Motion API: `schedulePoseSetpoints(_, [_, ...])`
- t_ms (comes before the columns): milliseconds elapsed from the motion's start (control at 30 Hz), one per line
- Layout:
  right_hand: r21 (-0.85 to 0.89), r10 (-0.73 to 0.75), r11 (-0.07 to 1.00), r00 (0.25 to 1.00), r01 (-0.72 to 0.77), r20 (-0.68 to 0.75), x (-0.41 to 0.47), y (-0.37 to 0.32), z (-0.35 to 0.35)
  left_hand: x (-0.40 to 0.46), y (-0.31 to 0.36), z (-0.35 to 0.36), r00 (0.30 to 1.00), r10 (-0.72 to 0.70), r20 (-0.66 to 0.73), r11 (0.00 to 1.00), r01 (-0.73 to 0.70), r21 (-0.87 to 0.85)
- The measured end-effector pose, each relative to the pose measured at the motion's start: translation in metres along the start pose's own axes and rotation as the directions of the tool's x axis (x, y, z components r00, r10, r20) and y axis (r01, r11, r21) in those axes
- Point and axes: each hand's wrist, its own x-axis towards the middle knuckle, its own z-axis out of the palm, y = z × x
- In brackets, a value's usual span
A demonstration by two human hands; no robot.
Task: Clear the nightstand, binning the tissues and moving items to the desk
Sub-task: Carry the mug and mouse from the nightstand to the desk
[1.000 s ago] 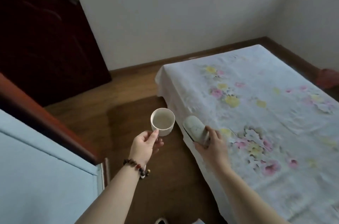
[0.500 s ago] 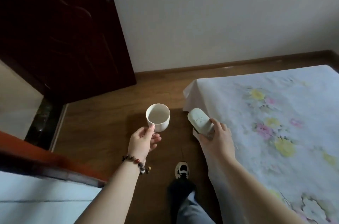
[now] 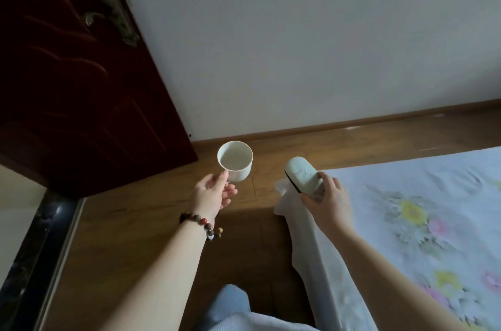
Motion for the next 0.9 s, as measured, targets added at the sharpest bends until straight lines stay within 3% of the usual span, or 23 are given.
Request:
schedulePoseSetpoints(300, [0.023,0.097,0.995,0.988,-0.095,-0.120,0.188,0.001,0.040,0.197,0.065,0.088,0.985,0.013,0.171,0.990,-0.037,0.134])
schedulePoseSetpoints(600, [0.044,0.298,0.954,0.917,-0.297,-0.267,0.387,-0.040,0.058,0.395,0.166,0.204,0.881,-0.025,0.472,0.926,-0.158,0.343])
schedulePoseSetpoints(733, [0.083,0.395,0.917,0.858,-0.390,-0.329,0.427,-0.031,0.040,0.433,0.189,0.273,0.826,-0.075,0.558,0.916,-0.164,0.366])
schedulePoseSetpoints(900, [0.161,0.571,0.813,0.715,-0.559,-0.404,0.449,0.009,0.007,0.455,0.190,0.376,0.723,-0.191,0.664,0.910,-0.123,0.396])
